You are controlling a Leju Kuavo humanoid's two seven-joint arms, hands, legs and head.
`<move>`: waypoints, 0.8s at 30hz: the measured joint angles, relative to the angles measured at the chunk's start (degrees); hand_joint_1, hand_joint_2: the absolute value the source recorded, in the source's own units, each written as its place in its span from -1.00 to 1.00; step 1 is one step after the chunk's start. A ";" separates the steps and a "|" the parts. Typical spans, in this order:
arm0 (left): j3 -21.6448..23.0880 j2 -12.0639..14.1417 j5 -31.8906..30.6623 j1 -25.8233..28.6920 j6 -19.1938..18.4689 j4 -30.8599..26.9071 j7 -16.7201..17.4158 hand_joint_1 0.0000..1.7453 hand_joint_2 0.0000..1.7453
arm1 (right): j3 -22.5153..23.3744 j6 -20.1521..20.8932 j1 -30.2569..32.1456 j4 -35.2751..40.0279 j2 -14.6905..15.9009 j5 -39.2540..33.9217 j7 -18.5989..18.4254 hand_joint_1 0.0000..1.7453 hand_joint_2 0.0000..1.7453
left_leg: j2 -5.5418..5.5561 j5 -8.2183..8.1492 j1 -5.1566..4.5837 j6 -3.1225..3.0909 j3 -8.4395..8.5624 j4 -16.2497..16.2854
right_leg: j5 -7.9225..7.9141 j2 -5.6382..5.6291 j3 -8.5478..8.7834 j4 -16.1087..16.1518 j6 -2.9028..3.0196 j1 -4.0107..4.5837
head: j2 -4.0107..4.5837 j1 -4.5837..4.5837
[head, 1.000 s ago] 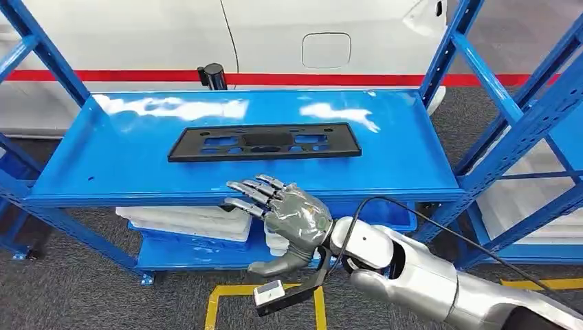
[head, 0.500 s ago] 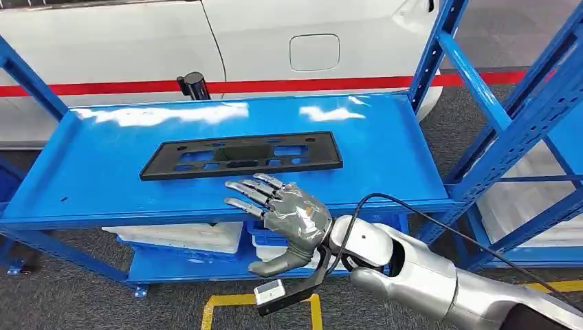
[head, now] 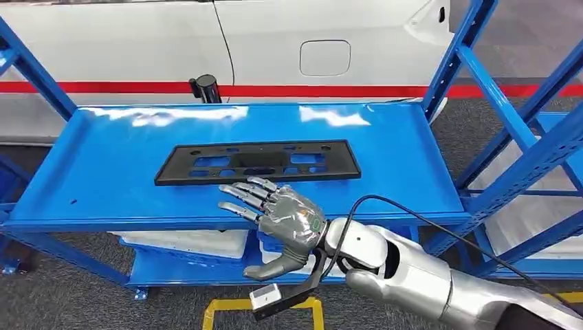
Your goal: Take the parts from the cabinet and place them on the table.
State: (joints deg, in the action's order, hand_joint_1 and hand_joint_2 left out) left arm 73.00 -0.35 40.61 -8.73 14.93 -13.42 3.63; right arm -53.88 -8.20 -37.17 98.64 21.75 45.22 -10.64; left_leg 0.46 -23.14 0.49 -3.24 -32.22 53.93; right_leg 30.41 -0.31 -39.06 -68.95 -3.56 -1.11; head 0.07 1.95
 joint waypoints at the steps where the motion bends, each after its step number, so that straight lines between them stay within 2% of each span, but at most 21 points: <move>1: 0.00 0.02 -0.26 0.09 0.04 0.00 0.13 -1.00 -1.00 | 0.02 -0.46 0.09 -0.07 0.00 0.00 0.07 -1.00 -1.00 | 0.13 -0.26 0.17 0.35 0.39 0.09 | -3.25 0.08 2.70 5.84 -0.15 -0.26 | 0.00 0.02; 2: 0.00 0.09 -0.48 0.13 0.11 0.00 0.24 -1.00 -1.00 | 0.07 -0.98 0.17 -0.11 0.00 0.02 0.13 -1.00 -1.00 | 0.20 -0.57 0.13 0.75 0.61 0.22 | -5.51 0.29 5.14 10.86 -0.32 -0.50 | 0.00 0.02; 3: 0.00 0.35 -0.63 0.06 0.13 0.02 0.33 -1.00 -1.00 | 0.04 -1.51 0.22 -0.17 -0.04 0.02 0.26 -1.00 -1.00 | 0.24 -1.00 -0.26 1.25 0.56 0.69 | -5.23 0.29 6.33 13.42 -0.31 -0.42 | 0.00 0.07; 4: 0.00 0.37 -0.72 0.01 0.15 0.02 0.33 -1.00 -1.00 | 0.07 -1.70 0.45 -0.17 -0.24 0.09 0.37 -1.00 -1.00 | 0.23 -1.06 -0.21 1.47 0.54 0.54 | -5.24 -0.08 6.13 13.32 0.57 -0.19 | 0.00 0.00; 6: 0.02 0.46 -1.01 0.01 0.15 0.02 0.33 -1.00 -1.00 | 0.07 -1.88 0.86 -0.20 -0.46 0.22 0.48 -1.00 -1.00 | 0.21 -0.99 0.04 1.96 0.65 0.30 | -5.17 -0.12 6.03 13.29 1.28 0.13 | 0.00 -0.04; 7: 0.00 0.57 -1.09 -0.03 0.15 0.02 0.31 -1.00 -1.00 | 0.07 -1.92 0.85 -0.22 -0.44 0.28 0.50 -1.00 -1.00 | 0.20 -1.10 0.18 2.33 0.71 0.33 | -5.39 -0.11 6.07 13.44 1.83 0.08 | 0.00 -0.02; 8: 0.00 0.66 -1.20 -0.06 0.17 0.02 0.26 -1.00 -1.00 | 0.11 -1.95 0.85 -0.24 -0.52 0.35 0.50 -1.00 -1.00 | 0.09 -1.76 0.39 2.58 0.25 1.17 | -5.50 -0.08 6.22 13.59 2.10 -0.15 | 0.00 0.00; 9: 0.02 0.68 -1.29 -0.20 0.20 0.02 0.11 -1.00 -1.00 | 0.18 -2.03 0.85 -0.24 -0.70 0.39 0.59 -1.00 -1.00 | -0.02 -3.43 0.38 2.80 -0.83 3.92 | -5.35 -0.08 6.32 13.58 2.39 -0.16 | 0.00 -0.11; 10: 0.02 0.68 -1.33 -0.36 0.22 0.02 -0.02 -1.00 -1.00 | 0.17 -2.03 0.88 -0.24 -0.90 0.50 0.63 -1.00 -1.00 | -0.03 -5.61 0.39 3.01 -2.88 8.36 | -5.29 -0.05 6.39 13.58 2.58 -0.14 | 0.00 -0.13; 11: 0.00 0.68 -1.33 -0.48 0.22 0.02 -0.09 -1.00 -1.00 | 0.11 -2.01 0.91 -0.24 -0.98 0.72 0.66 -1.00 -1.00 | -0.04 -7.85 0.38 3.21 -5.75 14.09 | -5.21 -0.03 6.43 13.56 2.70 -0.05 | 0.00 -0.13; 12: 0.02 0.68 -1.35 -0.48 0.20 0.02 -0.13 -1.00 -1.00 | 0.04 -2.01 0.96 -0.30 -1.07 0.90 0.66 -1.00 -1.00 | -0.04 -9.13 0.38 3.25 -7.99 18.32 | -5.11 -0.01 6.48 13.56 2.83 0.10 | 0.00 -0.13; 13: 0.02 0.68 -1.40 -0.47 0.17 0.02 -0.15 -1.00 -1.00 | -0.02 -1.99 1.01 -0.42 -1.14 0.94 0.66 -1.00 -1.00 | -0.05 -9.14 0.38 3.23 -9.39 20.48 | -5.02 -0.03 6.58 13.56 2.90 0.18 | 0.00 -0.13; 14: 0.04 0.68 -1.49 -0.45 0.15 0.02 -0.15 -1.00 -1.00 | -0.04 -1.97 1.04 -0.52 -1.27 1.05 0.66 -1.00 -1.00 | -0.05 -7.79 0.37 3.02 -9.26 19.33 | -4.88 -0.09 6.77 13.56 2.94 0.29 | 0.00 -0.13; 15: 0.04 0.68 -1.70 -0.46 0.15 0.02 -0.15 -1.00 -1.00 | -0.04 -1.97 1.01 -0.61 -1.38 1.07 0.66 -1.00 -1.00 | -0.05 -5.64 0.31 2.75 -7.95 16.04 | -4.72 -0.22 6.98 13.56 2.92 0.34 | 0.00 -0.13; 17: 0.07 0.85 -2.03 -0.51 0.15 0.02 -0.13 -1.00 -1.00 | -0.04 -1.94 1.00 -0.70 -1.55 1.22 0.68 -1.00 -1.00 | -0.04 0.07 -0.04 1.73 -2.83 4.57 | -4.26 -0.35 7.69 13.57 2.71 0.40 | 0.00 -0.13; 18: 0.07 0.94 -2.14 -0.55 0.15 0.02 -0.11 -1.00 -1.00 | -0.02 -1.94 1.00 -0.74 -1.55 1.22 0.68 -1.00 -1.00 | 0.00 -0.03 -0.45 1.23 -1.33 1.59 | -4.05 -0.36 7.82 13.58 2.49 0.52 | 0.00 -0.11; 20: 0.07 0.96 -2.36 -0.61 0.13 0.02 -0.02 -1.00 -1.00 | -0.02 -1.94 0.97 -0.79 -1.57 1.25 0.68 -1.00 -1.00 | -0.06 -0.14 -0.73 1.29 -1.24 1.23 | -3.85 -0.39 7.65 13.54 2.04 0.65 | 0.00 -0.09; 21: 0.09 0.94 -2.36 -0.52 0.13 0.02 0.07 -1.00 -1.00 | -0.02 -1.94 0.96 -0.79 -1.57 1.25 0.68 -1.00 -1.00 | -0.05 -0.26 -0.80 1.10 -1.26 1.28 | -3.80 -0.37 7.73 13.72 1.80 0.55 | 0.00 -0.09; 23: 0.11 0.94 -2.38 -0.44 0.13 0.02 0.07 -1.00 -1.00 | 0.11 -1.94 0.94 -0.79 -1.60 1.31 0.68 -1.00 -1.00 | -0.05 0.06 -0.20 0.57 -0.66 0.44 | -3.25 -0.28 7.92 13.60 1.11 0.52 | 0.00 -0.07; 24: 0.11 1.01 -2.38 -0.48 0.13 0.02 0.09 -1.00 -1.00 | 0.18 -1.97 0.84 -0.79 -1.60 1.31 0.66 -1.00 -1.00 | -0.04 -0.07 -0.22 0.33 -0.33 0.32 | -2.22 -0.16 7.22 11.67 0.93 0.53 | 0.00 -0.02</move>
State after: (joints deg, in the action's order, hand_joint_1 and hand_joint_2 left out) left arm 73.11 0.66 38.23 -9.21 15.06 -13.40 3.72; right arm -53.70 -10.16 -36.33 97.85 20.15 46.53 -9.99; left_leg 0.42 -23.21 0.27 -2.90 -32.55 54.26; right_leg 28.19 -0.47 -31.84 -57.29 -2.63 -0.58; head 0.07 1.92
